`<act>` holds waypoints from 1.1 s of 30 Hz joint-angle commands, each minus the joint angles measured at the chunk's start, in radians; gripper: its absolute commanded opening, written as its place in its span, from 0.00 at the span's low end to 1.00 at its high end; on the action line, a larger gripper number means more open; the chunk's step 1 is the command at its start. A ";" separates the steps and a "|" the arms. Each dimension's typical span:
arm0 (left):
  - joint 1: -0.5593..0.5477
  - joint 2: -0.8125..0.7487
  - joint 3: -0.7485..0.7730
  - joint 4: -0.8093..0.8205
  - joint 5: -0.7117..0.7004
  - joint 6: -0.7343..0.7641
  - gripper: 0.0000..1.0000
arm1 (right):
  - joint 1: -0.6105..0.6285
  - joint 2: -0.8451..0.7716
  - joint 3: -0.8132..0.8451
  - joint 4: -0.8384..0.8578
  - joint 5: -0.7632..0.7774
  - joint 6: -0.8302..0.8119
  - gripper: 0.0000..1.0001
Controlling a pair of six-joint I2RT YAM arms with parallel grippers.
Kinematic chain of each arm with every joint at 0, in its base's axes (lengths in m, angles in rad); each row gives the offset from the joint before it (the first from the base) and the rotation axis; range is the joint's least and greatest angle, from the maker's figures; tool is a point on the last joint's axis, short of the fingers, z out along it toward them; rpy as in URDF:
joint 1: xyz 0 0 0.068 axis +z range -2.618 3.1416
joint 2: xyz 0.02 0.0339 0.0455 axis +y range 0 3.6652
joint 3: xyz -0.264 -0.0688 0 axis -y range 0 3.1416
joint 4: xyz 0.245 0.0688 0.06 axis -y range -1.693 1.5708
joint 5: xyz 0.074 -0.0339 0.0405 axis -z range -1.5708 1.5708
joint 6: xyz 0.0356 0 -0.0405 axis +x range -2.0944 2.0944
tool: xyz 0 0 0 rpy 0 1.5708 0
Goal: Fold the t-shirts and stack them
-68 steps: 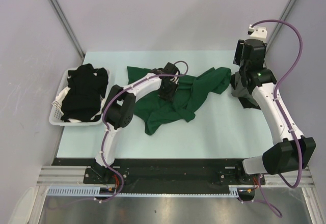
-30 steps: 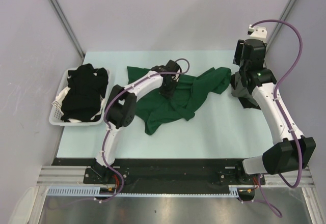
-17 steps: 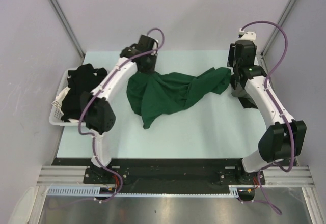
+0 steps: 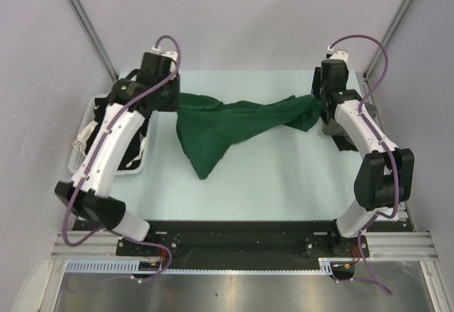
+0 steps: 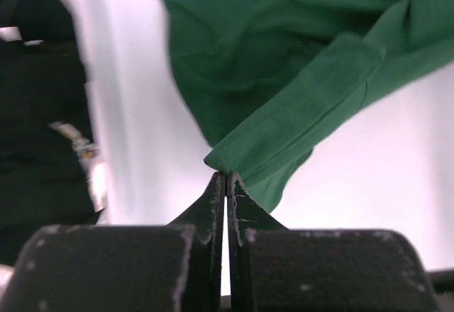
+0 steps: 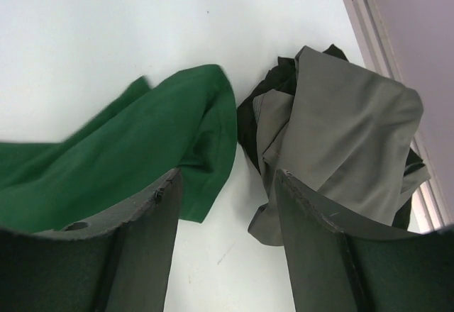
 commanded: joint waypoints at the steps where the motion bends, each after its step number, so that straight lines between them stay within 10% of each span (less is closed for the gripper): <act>1: 0.062 -0.152 0.018 -0.040 -0.093 -0.045 0.00 | -0.022 0.037 0.045 0.014 -0.011 0.040 0.60; 14: 0.078 -0.279 0.161 -0.205 0.098 -0.126 0.00 | -0.057 0.260 0.302 -0.181 -0.078 0.123 0.60; 33: 0.078 -0.494 -0.187 -0.391 0.565 -0.267 0.00 | -0.057 0.461 0.580 -0.446 -0.238 0.189 0.58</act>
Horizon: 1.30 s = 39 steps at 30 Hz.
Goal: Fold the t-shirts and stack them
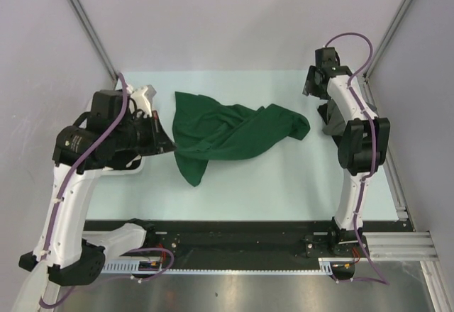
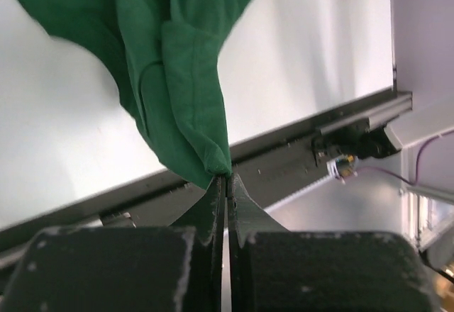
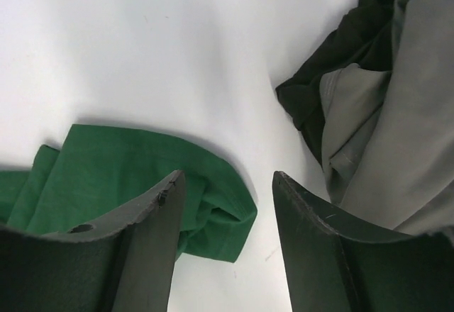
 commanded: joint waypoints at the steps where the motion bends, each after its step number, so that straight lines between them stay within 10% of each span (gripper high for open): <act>1: 0.006 -0.053 -0.102 -0.119 0.121 -0.083 0.00 | 0.001 0.053 0.133 -0.087 -0.077 0.019 0.58; 13: 0.004 -0.168 -0.352 0.054 0.142 -0.243 0.00 | 0.096 0.283 0.425 -0.055 -0.227 -0.001 0.58; 39: 0.006 -0.139 -0.343 0.148 0.158 -0.237 0.00 | 0.234 0.383 0.269 0.087 -0.302 -0.012 0.55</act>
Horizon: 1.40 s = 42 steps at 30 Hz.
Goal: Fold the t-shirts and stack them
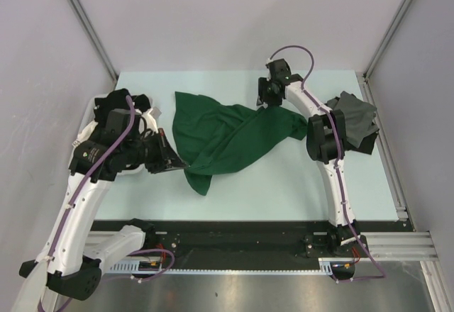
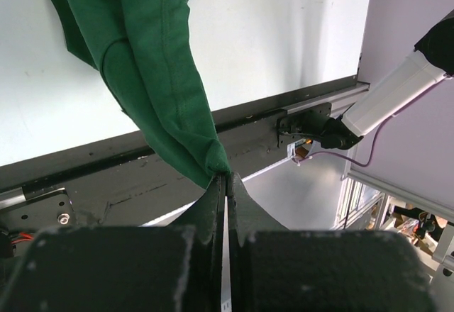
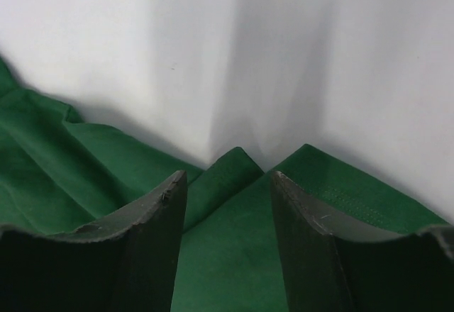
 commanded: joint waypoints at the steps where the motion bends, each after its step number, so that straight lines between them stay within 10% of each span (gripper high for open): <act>1: 0.004 -0.001 0.024 0.029 0.029 -0.009 0.00 | 0.006 -0.011 -0.057 0.052 -0.003 -0.014 0.54; 42: 0.004 0.062 0.044 0.042 0.055 0.015 0.00 | 0.024 0.049 0.012 0.098 0.040 -0.057 0.49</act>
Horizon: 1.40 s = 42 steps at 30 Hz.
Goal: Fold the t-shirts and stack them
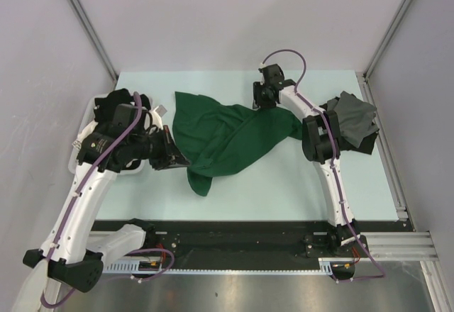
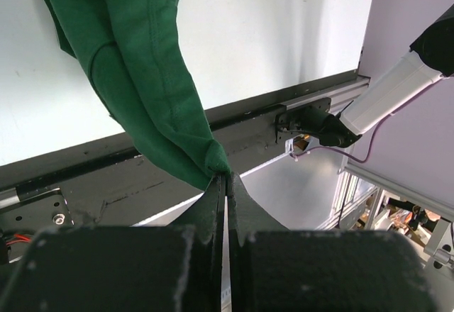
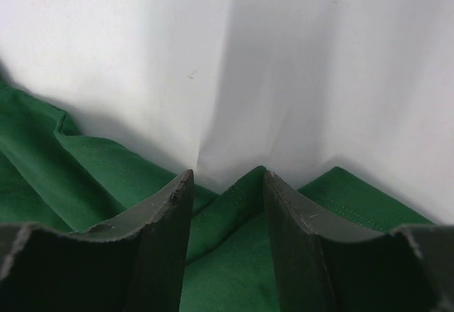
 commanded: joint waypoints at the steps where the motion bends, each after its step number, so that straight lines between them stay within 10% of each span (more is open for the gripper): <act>1: 0.004 0.002 0.039 0.027 0.029 0.010 0.00 | -0.010 0.002 0.037 0.010 0.030 -0.027 0.49; 31: 0.004 0.024 0.032 0.056 0.052 0.019 0.00 | 0.019 0.017 -0.002 -0.016 0.006 -0.023 0.44; 42: 0.004 0.030 0.032 0.062 0.065 0.029 0.00 | 0.015 0.010 -0.025 -0.041 0.010 -0.038 0.12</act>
